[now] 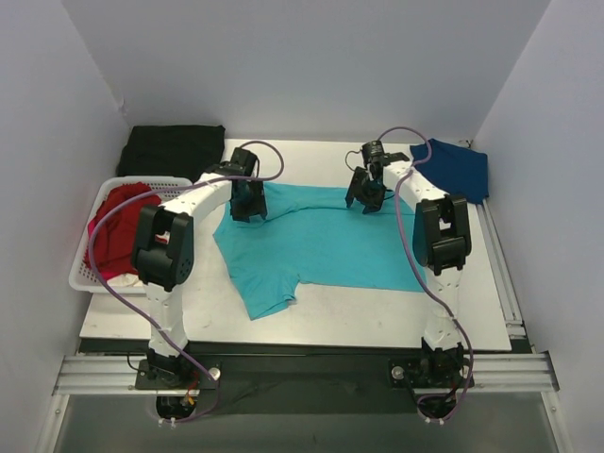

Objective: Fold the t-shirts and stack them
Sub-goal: Fold the flattened tshirt in 1/3 of the way

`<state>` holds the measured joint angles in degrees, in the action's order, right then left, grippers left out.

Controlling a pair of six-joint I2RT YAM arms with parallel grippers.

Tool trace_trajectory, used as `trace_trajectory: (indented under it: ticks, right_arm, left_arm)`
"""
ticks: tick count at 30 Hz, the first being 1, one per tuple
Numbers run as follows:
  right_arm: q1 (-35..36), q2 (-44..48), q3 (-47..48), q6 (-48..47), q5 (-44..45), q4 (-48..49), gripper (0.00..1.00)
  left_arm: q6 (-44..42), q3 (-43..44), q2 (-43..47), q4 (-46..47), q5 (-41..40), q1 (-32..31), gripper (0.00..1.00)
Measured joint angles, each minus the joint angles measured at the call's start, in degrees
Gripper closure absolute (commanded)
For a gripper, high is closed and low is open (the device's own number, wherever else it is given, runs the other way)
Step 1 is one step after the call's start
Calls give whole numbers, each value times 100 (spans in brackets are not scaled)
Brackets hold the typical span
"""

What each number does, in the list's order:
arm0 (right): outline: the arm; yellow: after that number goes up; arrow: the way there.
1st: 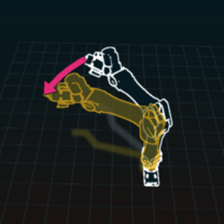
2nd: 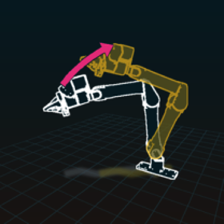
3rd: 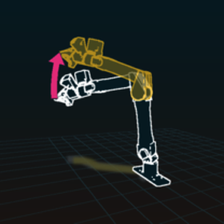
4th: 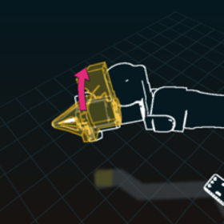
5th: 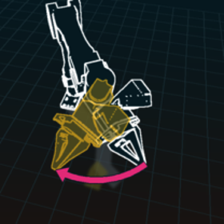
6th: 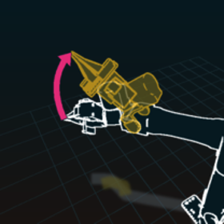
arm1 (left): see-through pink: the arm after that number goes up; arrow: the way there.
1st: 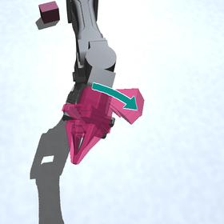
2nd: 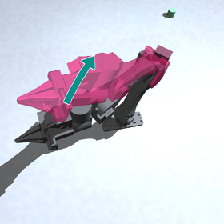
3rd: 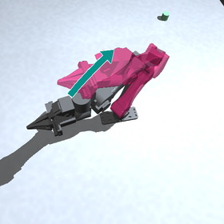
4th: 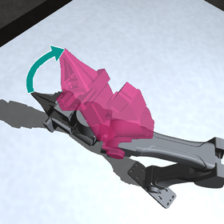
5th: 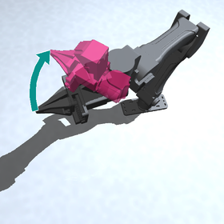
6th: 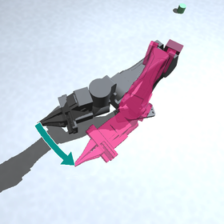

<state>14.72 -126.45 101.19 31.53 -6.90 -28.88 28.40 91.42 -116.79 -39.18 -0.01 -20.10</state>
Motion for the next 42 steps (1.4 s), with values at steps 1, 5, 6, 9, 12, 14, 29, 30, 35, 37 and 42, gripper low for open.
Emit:
trace_trajectory:
  ticks: [1,5,6,9,12,14,29,30,35,37,42]
  right_arm:
    - [0,0,0,0,0,0,51]
    - [0,0,0,4,2,-2,50]
    - [2,0,0,7,2,-2,51]
    - [2,0,0,17,2,-2,50]
    - [4,0,0,20,2,-2,50]
    - [11,0,0,20,0,-4,50]
    - [37,0,0,20,11,-4,51]
    - [37,0,0,20,15,-4,51]
    - [37,0,0,20,46,-4,51]
    - [37,0,0,17,46,-4,51]
    - [37,0,0,20,46,-7,51]
  left_arm:
    - [0,-24,4,2,-17,0,41]
    - [0,-55,4,2,-79,0,41]
    - [0,-55,4,7,-92,0,41]
    - [0,-52,-4,4,-129,0,41]
    - [0,-2,-59,-11,-166,0,44]
    - [0,81,-131,-35,-192,0,44]
    - [96,629,-704,-501,-470,-20,50]
    - [98,673,-734,-538,-487,-22,53]
    - [122,859,-894,-721,-581,-44,72]
    - [120,885,-905,-774,-603,-46,84]
    - [105,975,-914,-850,-605,-48,100]
